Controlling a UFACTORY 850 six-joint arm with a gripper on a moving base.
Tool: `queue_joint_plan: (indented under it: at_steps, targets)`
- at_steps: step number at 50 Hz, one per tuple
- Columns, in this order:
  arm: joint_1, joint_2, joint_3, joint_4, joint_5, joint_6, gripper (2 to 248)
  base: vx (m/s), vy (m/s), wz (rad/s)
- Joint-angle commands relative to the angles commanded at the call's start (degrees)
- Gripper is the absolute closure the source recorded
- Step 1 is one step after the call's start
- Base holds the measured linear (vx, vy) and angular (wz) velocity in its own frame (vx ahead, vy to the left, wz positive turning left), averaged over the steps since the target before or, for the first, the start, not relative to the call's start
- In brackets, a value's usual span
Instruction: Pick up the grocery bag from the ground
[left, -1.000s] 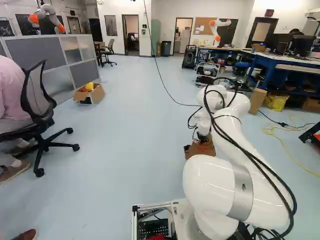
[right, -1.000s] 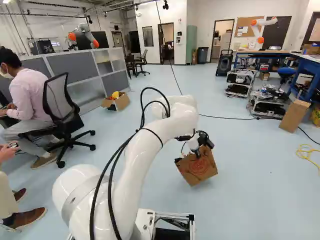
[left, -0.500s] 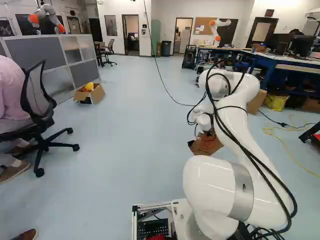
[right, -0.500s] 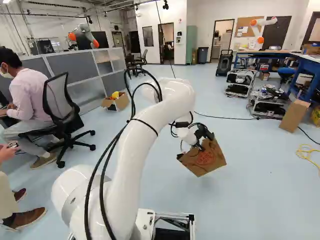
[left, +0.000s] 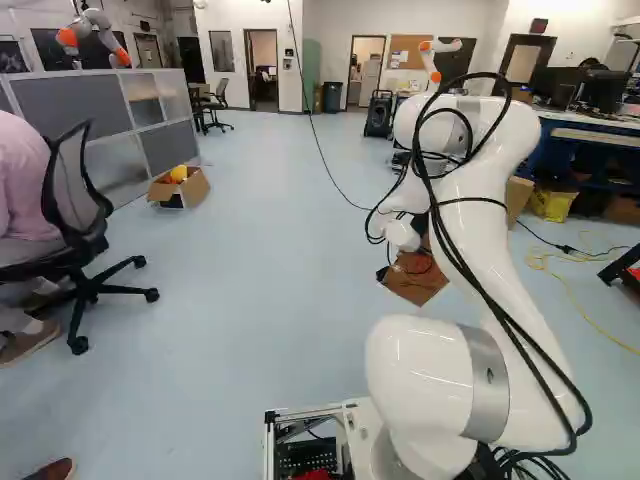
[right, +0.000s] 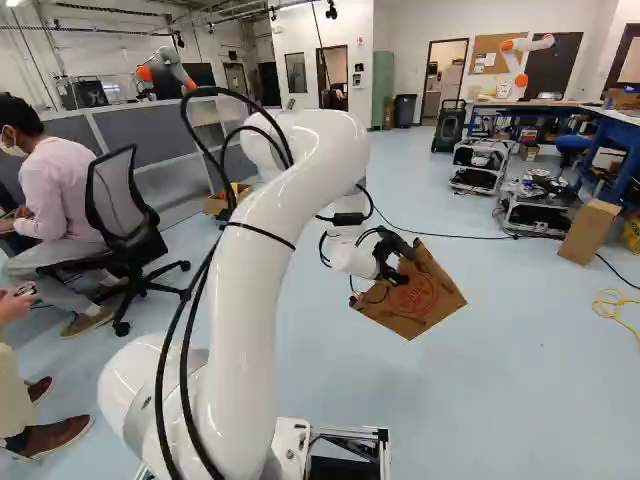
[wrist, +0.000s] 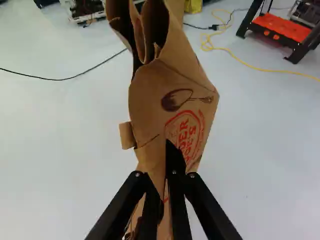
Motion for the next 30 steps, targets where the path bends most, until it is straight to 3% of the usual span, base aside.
queue_joint_plan:
  at_steps: [30]
  targets:
    - [7.16,18.58,18.27,0.0,16.12,0.0,228,0.0,0.0,0.0]
